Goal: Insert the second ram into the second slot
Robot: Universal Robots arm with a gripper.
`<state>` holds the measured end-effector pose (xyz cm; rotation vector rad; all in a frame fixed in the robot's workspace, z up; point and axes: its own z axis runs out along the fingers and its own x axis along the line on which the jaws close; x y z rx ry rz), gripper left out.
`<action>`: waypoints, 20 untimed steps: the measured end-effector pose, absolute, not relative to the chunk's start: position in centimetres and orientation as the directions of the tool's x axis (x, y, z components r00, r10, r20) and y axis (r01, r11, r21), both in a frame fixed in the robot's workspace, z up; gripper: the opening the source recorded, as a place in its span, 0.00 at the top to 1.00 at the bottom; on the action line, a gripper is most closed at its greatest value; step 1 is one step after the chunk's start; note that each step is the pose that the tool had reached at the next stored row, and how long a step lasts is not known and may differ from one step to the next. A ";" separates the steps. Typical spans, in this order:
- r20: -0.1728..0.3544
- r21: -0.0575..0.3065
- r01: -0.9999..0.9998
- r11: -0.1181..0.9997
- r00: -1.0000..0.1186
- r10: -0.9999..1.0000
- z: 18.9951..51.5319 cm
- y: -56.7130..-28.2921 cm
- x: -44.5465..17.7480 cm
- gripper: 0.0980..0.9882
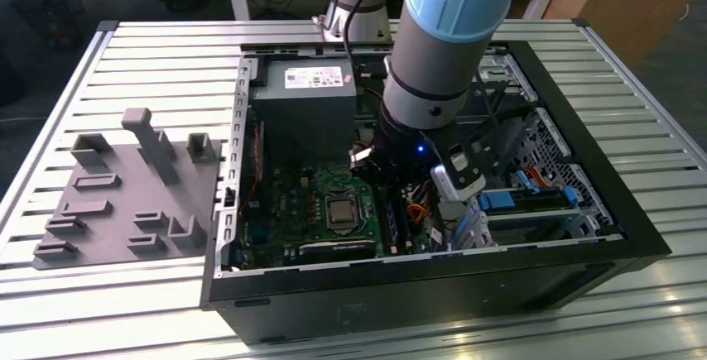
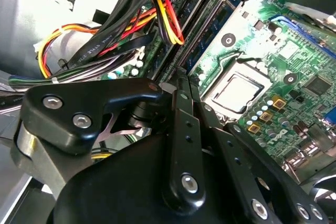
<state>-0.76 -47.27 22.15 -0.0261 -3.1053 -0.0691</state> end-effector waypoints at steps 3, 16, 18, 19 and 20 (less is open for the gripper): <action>0.036 0.044 0.018 0.999 -0.999 0.016 22.1 -47.3 -0.8 0.98; 0.036 0.044 0.018 0.999 -0.999 0.016 22.3 -47.3 -0.8 0.98; 0.036 0.045 0.018 0.999 -0.999 0.016 22.5 -47.3 -0.8 0.98; 0.036 0.045 0.018 0.999 -0.999 0.016 22.5 -47.3 -0.8 0.98; 0.036 0.045 0.018 0.999 -0.999 0.016 22.5 -47.3 -0.8 0.98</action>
